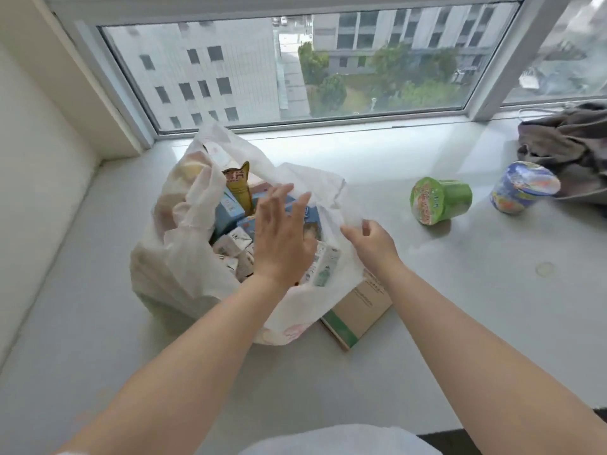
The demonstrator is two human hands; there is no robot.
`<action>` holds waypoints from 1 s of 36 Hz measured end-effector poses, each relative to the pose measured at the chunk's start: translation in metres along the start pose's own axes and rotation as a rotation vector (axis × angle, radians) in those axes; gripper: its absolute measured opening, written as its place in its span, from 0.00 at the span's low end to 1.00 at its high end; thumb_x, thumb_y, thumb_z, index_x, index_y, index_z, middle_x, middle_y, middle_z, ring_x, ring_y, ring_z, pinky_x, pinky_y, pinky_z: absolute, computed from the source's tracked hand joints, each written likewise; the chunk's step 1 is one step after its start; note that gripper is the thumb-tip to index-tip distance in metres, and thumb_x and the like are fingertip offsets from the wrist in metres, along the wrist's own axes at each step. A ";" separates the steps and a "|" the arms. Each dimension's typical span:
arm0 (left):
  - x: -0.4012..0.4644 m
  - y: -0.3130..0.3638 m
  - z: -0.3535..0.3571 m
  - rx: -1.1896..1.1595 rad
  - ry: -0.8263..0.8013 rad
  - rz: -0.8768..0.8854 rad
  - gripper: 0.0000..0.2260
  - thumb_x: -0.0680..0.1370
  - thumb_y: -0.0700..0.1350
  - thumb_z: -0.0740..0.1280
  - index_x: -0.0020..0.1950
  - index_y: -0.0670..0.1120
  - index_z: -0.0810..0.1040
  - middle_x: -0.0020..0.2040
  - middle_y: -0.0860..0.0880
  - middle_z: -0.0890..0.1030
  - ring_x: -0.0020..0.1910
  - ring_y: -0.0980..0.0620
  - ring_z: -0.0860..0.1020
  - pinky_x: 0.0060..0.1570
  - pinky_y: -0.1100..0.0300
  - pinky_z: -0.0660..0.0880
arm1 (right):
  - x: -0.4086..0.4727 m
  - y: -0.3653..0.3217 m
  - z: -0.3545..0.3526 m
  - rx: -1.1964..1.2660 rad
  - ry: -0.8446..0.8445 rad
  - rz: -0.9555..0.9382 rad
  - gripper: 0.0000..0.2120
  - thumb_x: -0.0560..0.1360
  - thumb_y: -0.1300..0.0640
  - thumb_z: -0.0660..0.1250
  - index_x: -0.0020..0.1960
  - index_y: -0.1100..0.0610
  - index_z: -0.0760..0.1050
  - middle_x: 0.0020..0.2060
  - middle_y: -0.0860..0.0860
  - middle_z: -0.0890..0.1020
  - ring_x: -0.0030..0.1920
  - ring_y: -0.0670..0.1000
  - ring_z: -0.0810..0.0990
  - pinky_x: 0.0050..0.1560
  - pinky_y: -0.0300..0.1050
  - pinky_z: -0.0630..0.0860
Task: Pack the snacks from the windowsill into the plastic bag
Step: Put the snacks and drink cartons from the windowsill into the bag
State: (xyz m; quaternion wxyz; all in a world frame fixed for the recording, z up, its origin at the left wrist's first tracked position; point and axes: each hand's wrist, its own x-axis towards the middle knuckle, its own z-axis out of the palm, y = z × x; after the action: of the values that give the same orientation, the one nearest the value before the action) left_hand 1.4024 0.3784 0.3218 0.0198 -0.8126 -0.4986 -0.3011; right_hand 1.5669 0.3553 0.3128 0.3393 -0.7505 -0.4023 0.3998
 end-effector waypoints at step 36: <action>-0.055 0.131 0.227 -0.317 -1.157 -1.003 0.44 0.49 0.66 0.76 0.62 0.52 0.73 0.58 0.52 0.77 0.57 0.48 0.76 0.56 0.52 0.75 | 0.039 0.217 -0.105 -0.298 -0.189 0.660 0.13 0.78 0.52 0.57 0.59 0.54 0.74 0.56 0.53 0.78 0.48 0.54 0.74 0.46 0.42 0.71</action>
State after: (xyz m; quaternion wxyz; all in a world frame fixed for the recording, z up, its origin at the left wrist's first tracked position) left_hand 1.5988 0.3439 0.1433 -0.4981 -0.5112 -0.6883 0.1297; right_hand 1.7450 0.2728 0.1672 0.0405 -0.8408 -0.2218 0.4921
